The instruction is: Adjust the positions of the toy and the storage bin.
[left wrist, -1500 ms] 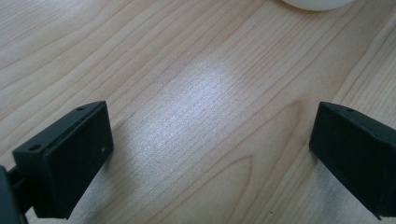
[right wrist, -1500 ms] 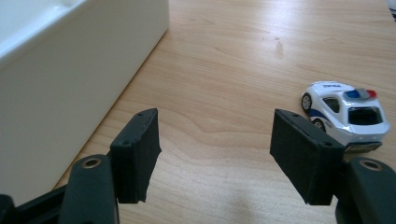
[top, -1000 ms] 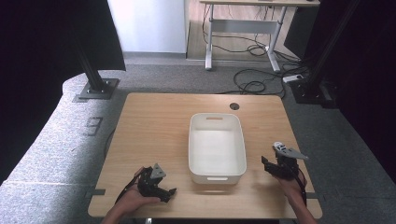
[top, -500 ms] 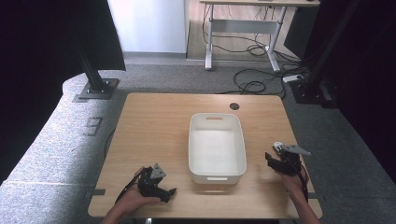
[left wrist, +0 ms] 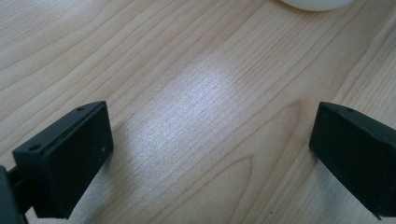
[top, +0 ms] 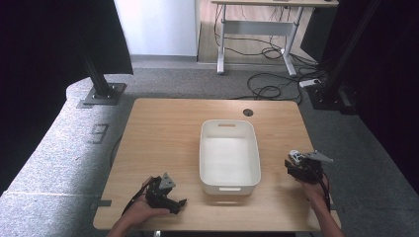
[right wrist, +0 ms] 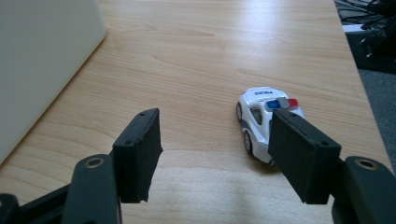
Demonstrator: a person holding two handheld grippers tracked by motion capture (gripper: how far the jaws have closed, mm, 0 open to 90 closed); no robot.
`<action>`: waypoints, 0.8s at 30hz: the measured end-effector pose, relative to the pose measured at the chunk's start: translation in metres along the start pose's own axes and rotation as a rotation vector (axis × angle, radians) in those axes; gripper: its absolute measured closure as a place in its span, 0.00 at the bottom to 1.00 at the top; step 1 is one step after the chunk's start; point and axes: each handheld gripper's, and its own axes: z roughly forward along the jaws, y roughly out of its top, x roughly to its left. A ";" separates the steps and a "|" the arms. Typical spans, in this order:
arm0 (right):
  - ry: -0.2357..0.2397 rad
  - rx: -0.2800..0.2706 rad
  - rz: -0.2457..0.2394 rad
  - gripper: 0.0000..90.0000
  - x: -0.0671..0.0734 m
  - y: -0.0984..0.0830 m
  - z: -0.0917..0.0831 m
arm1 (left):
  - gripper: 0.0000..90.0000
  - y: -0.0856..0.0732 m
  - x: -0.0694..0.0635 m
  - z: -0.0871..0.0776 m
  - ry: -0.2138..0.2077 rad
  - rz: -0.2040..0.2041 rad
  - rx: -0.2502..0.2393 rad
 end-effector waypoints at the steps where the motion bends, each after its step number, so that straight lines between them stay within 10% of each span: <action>1: 0.000 -0.002 -0.001 0.37 -0.001 0.000 0.000 | 0.00 0.000 0.000 0.000 0.000 -0.001 0.000; 24: -0.025 -0.002 0.016 0.35 -0.020 0.003 0.005 | 0.00 0.000 0.000 0.000 0.000 0.000 0.000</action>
